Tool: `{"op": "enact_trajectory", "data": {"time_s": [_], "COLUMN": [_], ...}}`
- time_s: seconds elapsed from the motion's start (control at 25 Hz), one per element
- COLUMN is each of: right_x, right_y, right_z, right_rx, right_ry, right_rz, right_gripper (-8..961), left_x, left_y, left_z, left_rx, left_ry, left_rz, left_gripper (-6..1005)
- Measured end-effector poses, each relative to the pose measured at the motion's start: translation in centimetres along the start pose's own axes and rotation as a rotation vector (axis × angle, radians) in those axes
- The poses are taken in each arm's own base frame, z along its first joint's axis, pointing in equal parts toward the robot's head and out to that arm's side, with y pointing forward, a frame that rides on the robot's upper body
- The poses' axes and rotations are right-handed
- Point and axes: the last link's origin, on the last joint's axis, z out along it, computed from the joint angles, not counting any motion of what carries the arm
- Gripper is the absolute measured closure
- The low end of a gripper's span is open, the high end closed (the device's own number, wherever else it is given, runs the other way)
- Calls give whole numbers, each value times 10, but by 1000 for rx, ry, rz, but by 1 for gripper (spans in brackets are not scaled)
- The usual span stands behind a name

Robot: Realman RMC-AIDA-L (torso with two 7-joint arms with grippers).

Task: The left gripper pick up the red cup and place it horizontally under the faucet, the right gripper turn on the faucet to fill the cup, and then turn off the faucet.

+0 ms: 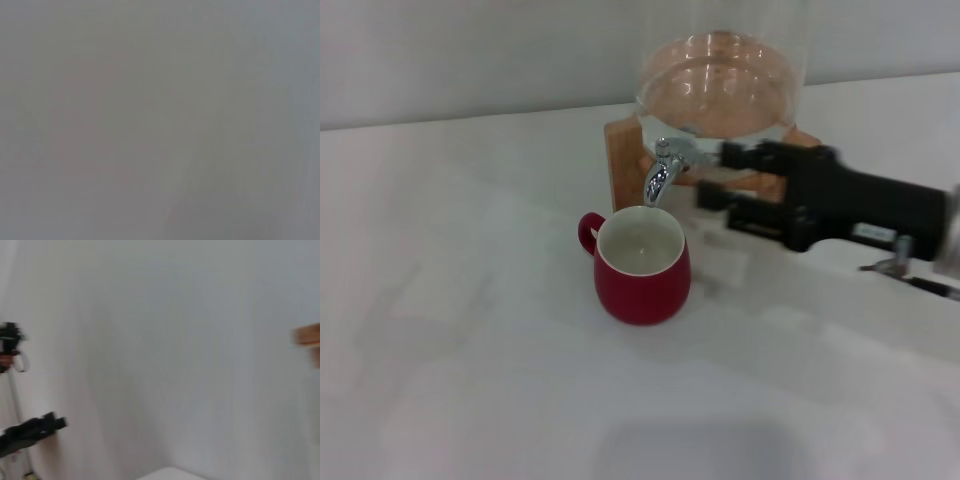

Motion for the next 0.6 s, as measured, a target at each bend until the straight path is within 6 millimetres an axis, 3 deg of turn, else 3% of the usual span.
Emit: {"op": "enact_trajectory", "data": {"time_s": [0.36, 0.6], "right_x": [8, -3], "right_y": [-41, -70], "right_z": [-71, -109], "right_rx": [288, 463], "right_ry": [-14, -16], "right_rz": [27, -15], "right_gripper": [322, 322], "left_x": [-2, -8], "left_y": [0, 1], "left_z": [-6, -10], "left_rx": [9, 8], "left_ry": [-14, -59], "left_rz": [0, -3], "left_gripper": [193, 194]}}
